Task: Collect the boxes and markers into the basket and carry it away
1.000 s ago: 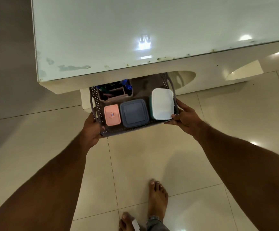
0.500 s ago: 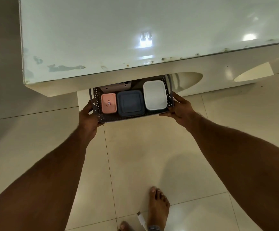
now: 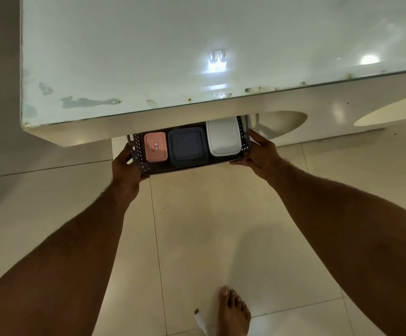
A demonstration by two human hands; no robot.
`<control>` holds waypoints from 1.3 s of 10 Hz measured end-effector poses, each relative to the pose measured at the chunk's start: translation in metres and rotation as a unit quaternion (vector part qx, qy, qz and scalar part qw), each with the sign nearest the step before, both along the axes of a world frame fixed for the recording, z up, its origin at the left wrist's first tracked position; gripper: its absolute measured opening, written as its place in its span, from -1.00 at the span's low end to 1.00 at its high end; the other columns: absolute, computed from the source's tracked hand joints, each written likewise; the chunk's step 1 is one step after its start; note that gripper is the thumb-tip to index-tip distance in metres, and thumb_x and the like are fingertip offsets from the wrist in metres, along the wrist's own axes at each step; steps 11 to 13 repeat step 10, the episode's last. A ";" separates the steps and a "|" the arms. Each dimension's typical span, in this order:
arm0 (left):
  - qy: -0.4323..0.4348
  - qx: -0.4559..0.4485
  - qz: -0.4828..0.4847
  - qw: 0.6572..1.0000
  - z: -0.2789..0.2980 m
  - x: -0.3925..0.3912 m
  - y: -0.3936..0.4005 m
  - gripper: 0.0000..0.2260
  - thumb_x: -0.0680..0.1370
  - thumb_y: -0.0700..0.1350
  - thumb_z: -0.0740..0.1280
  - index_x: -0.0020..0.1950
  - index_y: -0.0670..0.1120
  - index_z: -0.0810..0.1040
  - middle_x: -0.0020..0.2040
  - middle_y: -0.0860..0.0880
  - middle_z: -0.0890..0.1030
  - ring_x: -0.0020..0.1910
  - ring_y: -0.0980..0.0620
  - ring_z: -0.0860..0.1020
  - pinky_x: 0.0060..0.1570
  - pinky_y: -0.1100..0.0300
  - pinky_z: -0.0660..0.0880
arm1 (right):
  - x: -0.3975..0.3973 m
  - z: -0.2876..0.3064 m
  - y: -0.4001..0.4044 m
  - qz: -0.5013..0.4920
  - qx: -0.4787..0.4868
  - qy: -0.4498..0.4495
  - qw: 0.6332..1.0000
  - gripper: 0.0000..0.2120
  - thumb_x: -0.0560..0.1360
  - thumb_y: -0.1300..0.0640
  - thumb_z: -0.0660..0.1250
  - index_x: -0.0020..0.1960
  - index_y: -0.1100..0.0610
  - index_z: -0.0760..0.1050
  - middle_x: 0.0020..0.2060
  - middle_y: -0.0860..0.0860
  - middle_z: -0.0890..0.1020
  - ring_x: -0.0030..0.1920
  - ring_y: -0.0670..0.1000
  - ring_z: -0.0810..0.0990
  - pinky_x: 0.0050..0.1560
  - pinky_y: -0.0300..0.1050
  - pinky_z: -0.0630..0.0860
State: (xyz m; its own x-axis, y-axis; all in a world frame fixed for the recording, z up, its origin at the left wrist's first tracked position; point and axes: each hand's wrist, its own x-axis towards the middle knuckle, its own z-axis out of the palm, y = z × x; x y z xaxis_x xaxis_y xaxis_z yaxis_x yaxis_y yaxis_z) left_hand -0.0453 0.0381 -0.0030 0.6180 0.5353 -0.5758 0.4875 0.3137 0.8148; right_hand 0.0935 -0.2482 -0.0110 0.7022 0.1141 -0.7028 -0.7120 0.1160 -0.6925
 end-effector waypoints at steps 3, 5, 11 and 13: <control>-0.003 0.008 -0.008 1.000 -0.018 0.004 0.002 -0.73 0.55 -0.27 0.37 0.23 -0.07 0.59 0.23 -0.13 0.62 0.14 -0.23 0.62 0.15 -0.24 0.54 | 0.012 -0.017 0.006 0.005 -0.012 -0.014 1.000 -0.66 0.64 0.25 0.22 0.40 0.09 0.48 0.18 0.19 0.66 0.03 0.32 0.69 -0.10 0.31 0.64; -0.025 0.029 -0.004 0.999 -0.027 0.013 0.007 -0.73 0.57 -0.31 0.31 0.23 -0.10 0.59 0.17 -0.14 0.64 0.04 -0.12 0.63 -0.02 -0.02 0.61 | 0.016 -0.030 0.013 -0.016 -0.008 -0.016 1.000 -0.62 0.62 0.27 0.25 0.42 0.11 0.45 0.23 0.22 0.62 0.06 0.37 0.66 -0.15 0.31 0.65; 0.001 0.003 0.182 0.983 0.001 0.020 -0.013 -0.54 0.53 -0.43 0.29 0.41 -0.19 0.44 0.28 -0.08 0.50 0.18 0.05 0.50 0.28 0.12 0.43 | 0.006 -0.002 0.011 0.089 -0.111 -0.083 0.986 -0.46 0.46 0.58 0.21 0.34 0.18 0.43 -0.19 -0.02 0.49 -0.23 -0.07 0.43 -0.07 -0.10 0.44; 0.001 0.003 0.182 0.983 0.001 0.020 -0.013 -0.54 0.53 -0.43 0.29 0.41 -0.19 0.44 0.28 -0.08 0.50 0.18 0.05 0.50 0.28 0.12 0.43 | 0.006 -0.002 0.011 0.089 -0.111 -0.083 0.986 -0.46 0.46 0.58 0.21 0.34 0.18 0.43 -0.19 -0.02 0.49 -0.23 -0.07 0.43 -0.07 -0.10 0.44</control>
